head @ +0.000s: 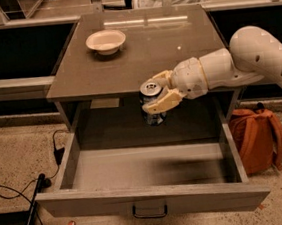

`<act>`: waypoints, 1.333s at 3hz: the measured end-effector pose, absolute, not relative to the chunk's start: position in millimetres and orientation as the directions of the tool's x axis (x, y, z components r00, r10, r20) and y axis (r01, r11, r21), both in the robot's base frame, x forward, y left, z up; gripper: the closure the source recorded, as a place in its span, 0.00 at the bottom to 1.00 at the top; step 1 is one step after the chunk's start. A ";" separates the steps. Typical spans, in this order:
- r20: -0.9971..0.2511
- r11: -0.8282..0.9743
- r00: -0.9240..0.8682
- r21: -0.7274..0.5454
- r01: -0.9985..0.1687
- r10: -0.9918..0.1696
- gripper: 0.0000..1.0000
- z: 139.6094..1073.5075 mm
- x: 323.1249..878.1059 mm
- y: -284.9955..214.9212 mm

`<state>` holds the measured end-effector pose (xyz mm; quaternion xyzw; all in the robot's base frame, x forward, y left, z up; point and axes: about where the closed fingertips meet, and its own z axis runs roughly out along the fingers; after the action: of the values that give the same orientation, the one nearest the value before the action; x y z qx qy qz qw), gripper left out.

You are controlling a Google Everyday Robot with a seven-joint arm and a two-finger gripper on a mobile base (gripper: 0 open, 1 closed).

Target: Place pepsi can into top drawer

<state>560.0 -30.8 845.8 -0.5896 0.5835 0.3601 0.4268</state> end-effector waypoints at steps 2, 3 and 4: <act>-0.930 0.190 -0.018 -0.056 -0.980 -0.368 1.00 754.3 548.1 -45.3; -0.944 0.193 -0.001 -0.066 -0.979 -0.329 1.00 714.1 535.5 -57.8; -0.946 0.190 0.005 -0.070 -0.979 -0.325 0.83 708.3 534.6 -59.3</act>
Offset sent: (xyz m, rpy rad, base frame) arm -0.0377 -0.0579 -0.1762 0.0694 -0.0029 -0.2298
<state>534.6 -59.3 708.3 -0.5318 0.6129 0.3492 0.4686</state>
